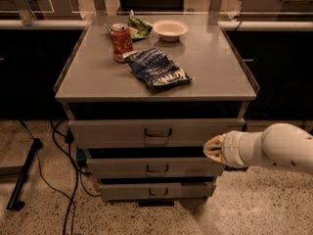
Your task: Close top drawer
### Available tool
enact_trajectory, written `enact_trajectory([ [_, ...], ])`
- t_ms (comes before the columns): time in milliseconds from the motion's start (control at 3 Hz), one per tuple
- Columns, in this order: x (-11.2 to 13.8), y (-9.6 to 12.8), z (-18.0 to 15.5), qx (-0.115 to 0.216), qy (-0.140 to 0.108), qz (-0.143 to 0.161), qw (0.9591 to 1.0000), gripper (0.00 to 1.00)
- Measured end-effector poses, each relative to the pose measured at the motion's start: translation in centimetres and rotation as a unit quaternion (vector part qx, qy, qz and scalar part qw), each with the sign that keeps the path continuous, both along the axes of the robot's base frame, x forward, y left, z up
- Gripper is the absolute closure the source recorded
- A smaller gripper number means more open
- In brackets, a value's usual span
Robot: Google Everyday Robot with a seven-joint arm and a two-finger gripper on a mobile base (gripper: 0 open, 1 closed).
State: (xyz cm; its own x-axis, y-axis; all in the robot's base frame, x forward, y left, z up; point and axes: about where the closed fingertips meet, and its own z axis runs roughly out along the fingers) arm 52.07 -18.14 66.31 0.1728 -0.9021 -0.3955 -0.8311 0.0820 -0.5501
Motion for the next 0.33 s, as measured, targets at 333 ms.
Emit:
enact_trajectory([
  [333,-1.82,0.38,-0.87,0.002,0.034,0.018,0.9993,0.82],
])
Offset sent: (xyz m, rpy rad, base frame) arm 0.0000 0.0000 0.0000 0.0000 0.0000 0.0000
